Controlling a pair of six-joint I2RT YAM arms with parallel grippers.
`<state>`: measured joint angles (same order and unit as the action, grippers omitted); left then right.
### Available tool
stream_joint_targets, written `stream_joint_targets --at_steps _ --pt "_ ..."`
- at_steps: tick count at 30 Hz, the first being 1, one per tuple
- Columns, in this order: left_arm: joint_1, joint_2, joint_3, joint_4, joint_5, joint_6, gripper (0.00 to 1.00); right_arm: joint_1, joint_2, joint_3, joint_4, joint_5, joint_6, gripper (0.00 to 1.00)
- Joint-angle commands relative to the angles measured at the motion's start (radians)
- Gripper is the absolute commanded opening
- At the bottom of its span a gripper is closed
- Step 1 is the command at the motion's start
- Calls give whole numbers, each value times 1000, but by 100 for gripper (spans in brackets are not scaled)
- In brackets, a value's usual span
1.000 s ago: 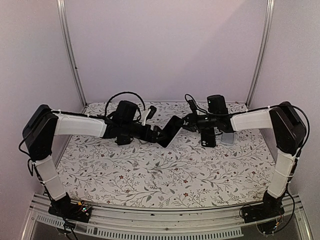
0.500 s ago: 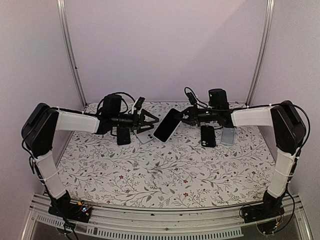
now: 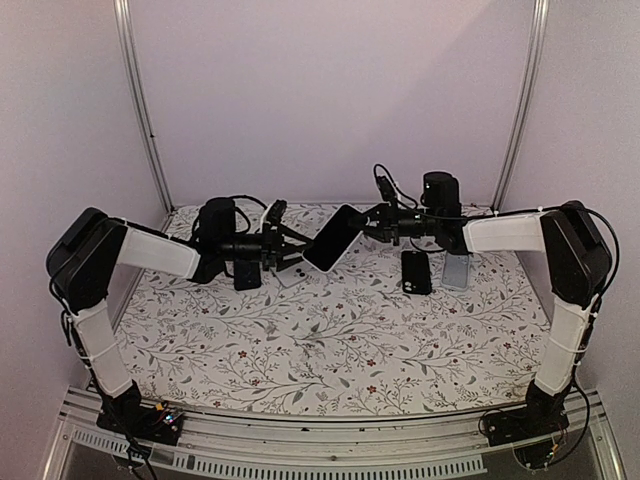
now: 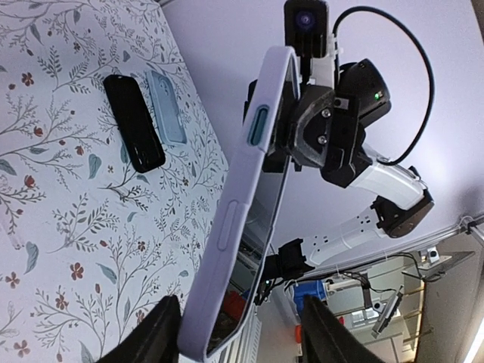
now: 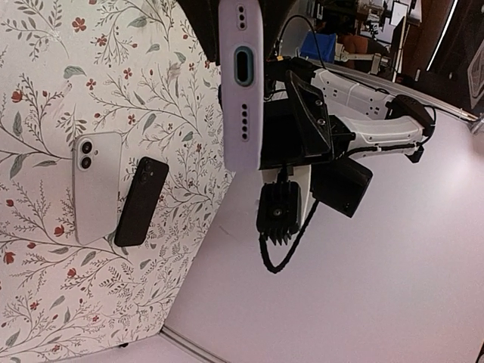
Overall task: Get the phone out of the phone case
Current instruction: Pass from the right arm to the left
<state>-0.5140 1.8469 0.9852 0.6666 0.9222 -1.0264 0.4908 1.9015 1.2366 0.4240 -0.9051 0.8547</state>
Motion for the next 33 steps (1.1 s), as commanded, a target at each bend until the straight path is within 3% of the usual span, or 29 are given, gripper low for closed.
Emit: stream_joint_targets --at_steps 1,13,22,27,33 --pt "0 28 -30 208 56 -145 49 -3 -4 10 177 5 71 0" --pt "-8 27 -23 298 39 -215 29 26 -6 5 222 38 106 0" --pt "-12 47 -17 399 27 -282 5 31 -23 -8 219 37 86 5" --pt "-12 49 -26 473 27 -324 0 30 -40 -23 216 38 72 21" --pt "-9 30 -35 505 24 -327 0 6 -67 -51 218 43 63 55"
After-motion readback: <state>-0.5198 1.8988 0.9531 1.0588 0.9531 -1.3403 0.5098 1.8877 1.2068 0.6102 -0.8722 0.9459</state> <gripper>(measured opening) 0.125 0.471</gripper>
